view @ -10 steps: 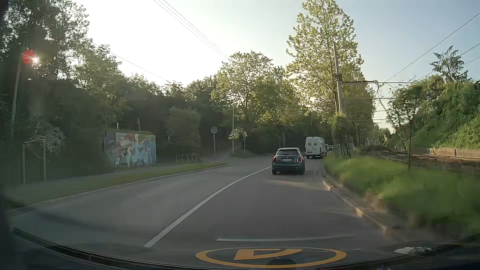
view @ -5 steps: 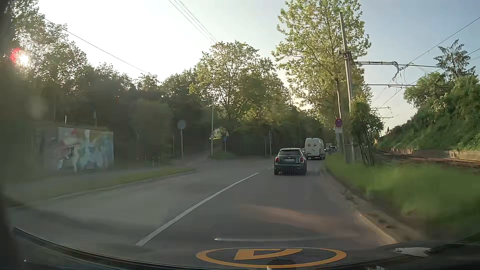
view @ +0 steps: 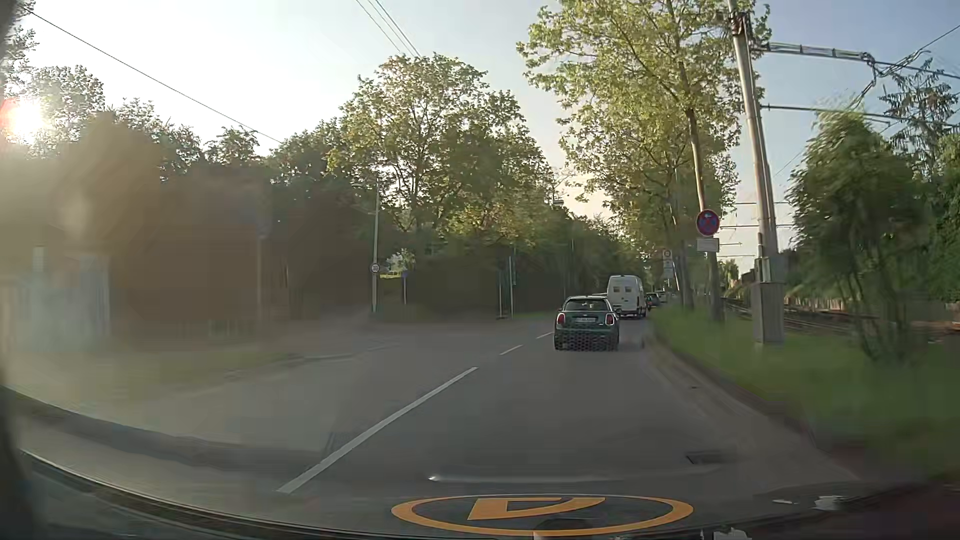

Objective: Follow the waypoints while adhering to traffic rules and regulations

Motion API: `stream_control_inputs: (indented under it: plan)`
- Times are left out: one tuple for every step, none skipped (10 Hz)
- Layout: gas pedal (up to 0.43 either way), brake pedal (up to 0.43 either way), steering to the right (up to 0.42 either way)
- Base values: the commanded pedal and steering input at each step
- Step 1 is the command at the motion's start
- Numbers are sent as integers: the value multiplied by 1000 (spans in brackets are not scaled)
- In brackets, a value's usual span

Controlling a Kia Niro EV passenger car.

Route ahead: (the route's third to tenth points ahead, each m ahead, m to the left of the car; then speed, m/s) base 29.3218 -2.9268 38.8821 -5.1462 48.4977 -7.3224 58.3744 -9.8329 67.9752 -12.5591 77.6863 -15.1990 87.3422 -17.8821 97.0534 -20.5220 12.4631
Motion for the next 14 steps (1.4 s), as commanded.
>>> stream_control_inputs:
  plan:
    - [177, 0, 40]
    - [177, 0, 41]
    - [177, 0, 42]
    - [169, 0, 43]
    - [169, 0, 43]
    - [169, 0, 43]
    - [169, 0, 43]
    - [169, 0, 43]
    - [169, 0, 43]
    - [169, 0, 43]
    - [169, 0, 43]
    - [169, 0, 43]
    - [157, 0, 43]
    - [157, 0, 43]
